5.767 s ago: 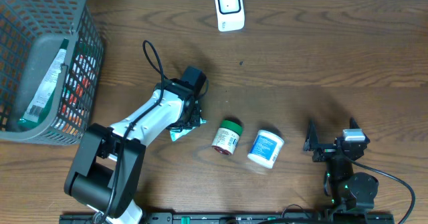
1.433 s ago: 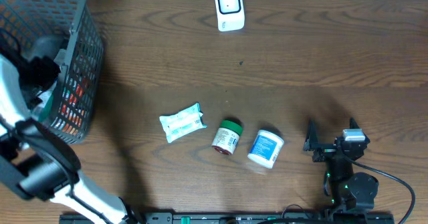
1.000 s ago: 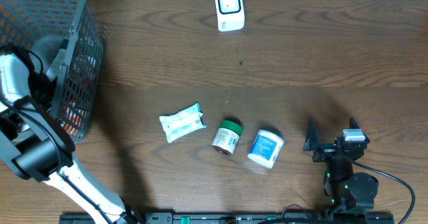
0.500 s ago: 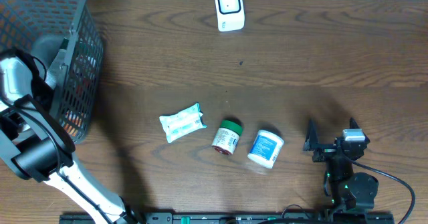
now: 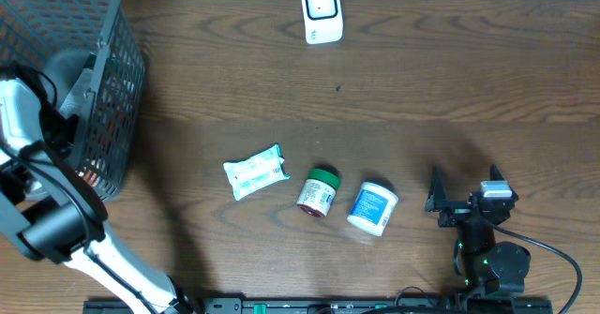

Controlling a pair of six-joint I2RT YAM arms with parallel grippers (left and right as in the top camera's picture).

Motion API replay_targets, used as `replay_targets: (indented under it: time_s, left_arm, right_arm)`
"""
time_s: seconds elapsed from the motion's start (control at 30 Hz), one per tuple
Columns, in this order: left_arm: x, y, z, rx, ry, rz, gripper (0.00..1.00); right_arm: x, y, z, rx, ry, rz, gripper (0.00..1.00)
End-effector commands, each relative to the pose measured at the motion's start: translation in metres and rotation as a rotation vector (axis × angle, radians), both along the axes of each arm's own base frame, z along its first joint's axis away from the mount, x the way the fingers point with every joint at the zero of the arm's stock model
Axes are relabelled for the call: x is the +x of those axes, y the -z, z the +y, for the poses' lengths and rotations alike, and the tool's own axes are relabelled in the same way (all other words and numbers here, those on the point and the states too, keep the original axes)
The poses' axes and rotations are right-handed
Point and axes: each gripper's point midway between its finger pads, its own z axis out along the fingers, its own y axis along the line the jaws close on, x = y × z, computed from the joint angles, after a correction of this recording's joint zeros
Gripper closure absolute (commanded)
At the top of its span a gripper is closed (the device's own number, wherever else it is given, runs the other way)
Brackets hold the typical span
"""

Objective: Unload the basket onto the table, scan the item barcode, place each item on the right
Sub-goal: 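Grasp the small orange-and-white packet in the basket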

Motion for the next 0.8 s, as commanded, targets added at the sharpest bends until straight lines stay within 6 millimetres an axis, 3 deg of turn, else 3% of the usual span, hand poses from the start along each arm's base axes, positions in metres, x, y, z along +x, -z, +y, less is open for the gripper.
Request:
replay_targets:
  time_s: [0.0,0.03,0.1,0.3,0.33,0.37,0.43,0.5,0.57,0.67,0.77]
  left_arm:
    - [0.012,-0.056,0.011,0.118,-0.022,-0.146,0.81]
    - [0.013,-0.065,0.012,0.135,-0.025,-0.172,0.81]
    - [0.016,-0.09,0.014,0.185,-0.031,-0.247,0.92]
    - [0.016,-0.177,0.012,0.331,-0.072,-0.505,0.93]
    - [0.017,-0.191,0.009,0.343,-0.069,-0.555,0.93]
    - [0.018,-0.219,0.001,0.361,-0.058,-0.659,0.93]
    - [0.018,-0.248,-0.01,0.367,-0.039,-0.771,0.93]
    - [0.017,-0.275,-0.026,0.349,-0.017,-0.882,0.92]
    - [0.016,-0.304,-0.06,0.25,0.045,-1.024,0.92]
    - [0.018,-0.319,-0.1,0.096,0.137,-1.121,0.93]
    - [0.021,-0.325,-0.159,-0.131,0.295,-1.17,0.93]
  right_arm:
    - [0.0,0.0,-0.002,0.009,0.012,0.0,0.01]
    - [0.0,0.0,-0.002,0.009,0.012,0.0,0.01]
    - [0.0,0.0,-0.002,0.009,0.012,0.0,0.01]
    - [0.0,0.0,-0.002,0.009,0.012,0.0,0.01]
    - [0.0,0.0,-0.002,0.009,0.012,0.0,0.01]
    - [0.0,0.0,-0.002,0.009,0.012,-0.001,0.01]
    - [0.0,0.0,-0.002,0.009,0.012,0.0,0.01]
    - [0.0,0.0,-0.002,0.009,0.012,0.0,0.01]
    - [0.0,0.0,-0.002,0.009,0.012,0.0,0.01]
    - [0.0,0.0,-0.002,0.009,0.012,0.0,0.01]
    - [0.0,0.0,-0.002,0.009,0.012,0.0,0.01]
